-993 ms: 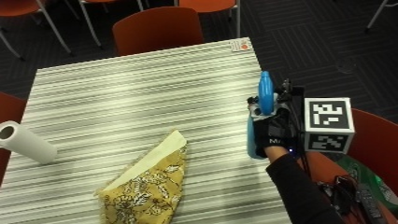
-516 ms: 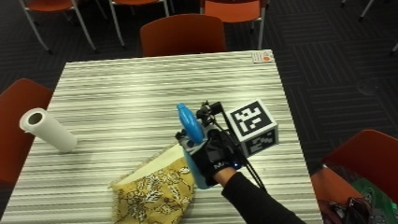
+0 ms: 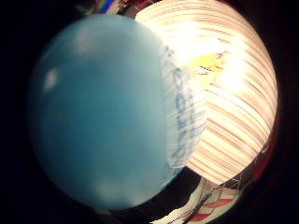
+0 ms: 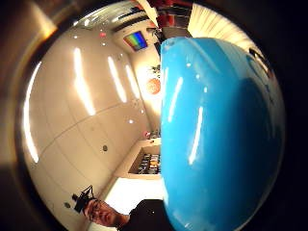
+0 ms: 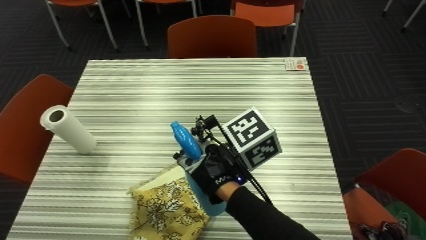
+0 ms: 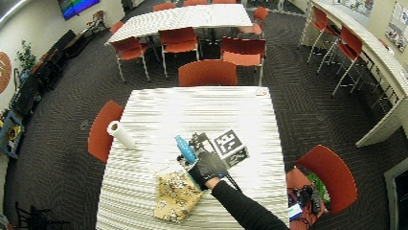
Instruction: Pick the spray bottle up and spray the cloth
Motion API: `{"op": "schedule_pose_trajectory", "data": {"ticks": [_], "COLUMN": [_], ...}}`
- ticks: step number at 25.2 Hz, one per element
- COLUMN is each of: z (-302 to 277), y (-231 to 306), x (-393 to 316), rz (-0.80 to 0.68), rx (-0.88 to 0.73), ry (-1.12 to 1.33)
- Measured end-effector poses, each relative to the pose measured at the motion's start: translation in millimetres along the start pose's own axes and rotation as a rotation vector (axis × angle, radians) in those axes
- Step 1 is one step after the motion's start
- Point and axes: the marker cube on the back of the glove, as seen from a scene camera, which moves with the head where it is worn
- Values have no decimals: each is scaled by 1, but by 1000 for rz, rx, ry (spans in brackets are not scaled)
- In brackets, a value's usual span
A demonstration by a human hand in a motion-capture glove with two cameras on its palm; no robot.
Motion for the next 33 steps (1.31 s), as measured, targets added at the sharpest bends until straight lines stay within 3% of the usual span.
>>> {"op": "schedule_pose_trajectory", "data": {"ticks": [4,14,20,23,33], "z": [-2,13,18,19,29], "y": [-8,-15,-5,-3,-3], "x": [22,104,136,146,145], "rz": [152,727,984,1029,983], "rx": [-54,-332,-494,-528,-530], "ry": [93,374,582,636,554]}}
